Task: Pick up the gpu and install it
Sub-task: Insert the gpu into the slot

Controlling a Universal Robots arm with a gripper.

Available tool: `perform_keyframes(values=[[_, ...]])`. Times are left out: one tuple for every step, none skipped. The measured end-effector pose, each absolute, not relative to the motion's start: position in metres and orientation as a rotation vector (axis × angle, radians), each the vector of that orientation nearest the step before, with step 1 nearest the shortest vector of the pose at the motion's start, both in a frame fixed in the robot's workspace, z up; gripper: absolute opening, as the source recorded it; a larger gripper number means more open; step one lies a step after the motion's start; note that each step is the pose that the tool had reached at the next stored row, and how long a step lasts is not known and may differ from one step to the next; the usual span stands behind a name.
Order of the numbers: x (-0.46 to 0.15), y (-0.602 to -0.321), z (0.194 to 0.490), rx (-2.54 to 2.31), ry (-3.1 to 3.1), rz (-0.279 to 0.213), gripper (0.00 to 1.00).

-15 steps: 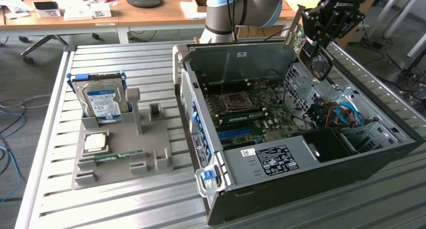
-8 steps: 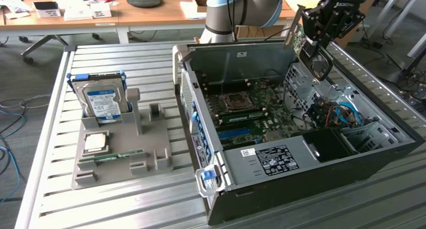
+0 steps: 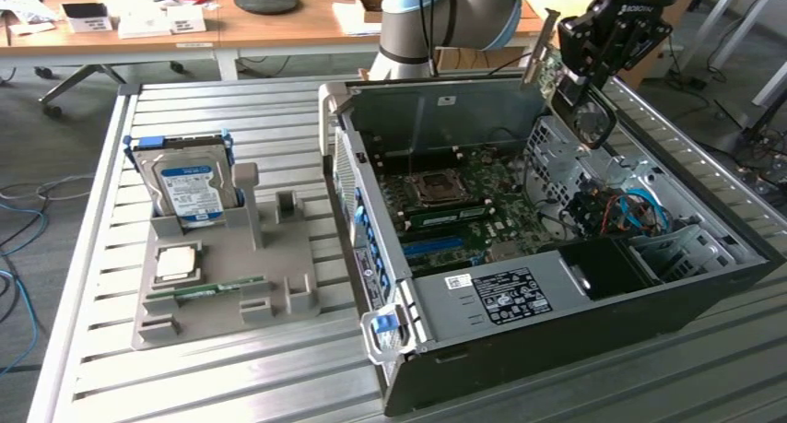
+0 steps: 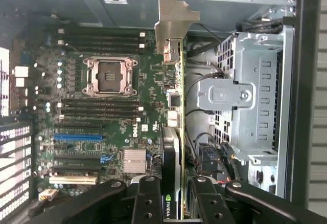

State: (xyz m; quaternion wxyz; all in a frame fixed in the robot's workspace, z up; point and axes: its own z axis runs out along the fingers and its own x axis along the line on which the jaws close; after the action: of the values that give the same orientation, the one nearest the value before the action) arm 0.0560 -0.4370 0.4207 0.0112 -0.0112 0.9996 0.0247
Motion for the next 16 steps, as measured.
perform_keyframes(values=[[0.0560,-0.4370,0.4207,-0.057,3.118,0.077,0.27],[0.0560,-0.4370,0.4206,-0.081,3.118,0.078,0.27],[0.0560,-0.4370,0.4205,-0.109,3.117,0.078,0.27],[0.0560,-0.4371,0.4204,-0.137,3.117,0.078,0.27],[0.0560,-0.4370,0.4203,-0.165,3.116,0.078,0.27],[0.0560,-0.4370,0.4201,-0.195,3.115,0.079,0.27],[0.0560,-0.4370,0.4201,-0.224,3.113,0.079,0.27],[0.0560,-0.4370,0.4200,-0.251,3.112,0.079,0.27],[0.0560,-0.4370,0.4199,-0.280,3.110,0.080,0.27],[0.0560,-0.4370,0.4198,-0.307,3.107,0.080,0.27],[0.0560,-0.4370,0.4197,-0.336,3.105,0.080,0.27],[0.0560,-0.4370,0.4197,-0.363,3.102,0.080,0.27],[0.0559,-0.4370,0.4196,-0.393,3.099,0.081,0.27],[0.0560,-0.4370,0.4195,-0.421,3.096,0.081,0.27],[0.0560,-0.4370,0.4194,-0.448,3.093,0.081,0.27],[0.0560,-0.4370,0.4194,-0.474,3.089,0.081,0.27]])
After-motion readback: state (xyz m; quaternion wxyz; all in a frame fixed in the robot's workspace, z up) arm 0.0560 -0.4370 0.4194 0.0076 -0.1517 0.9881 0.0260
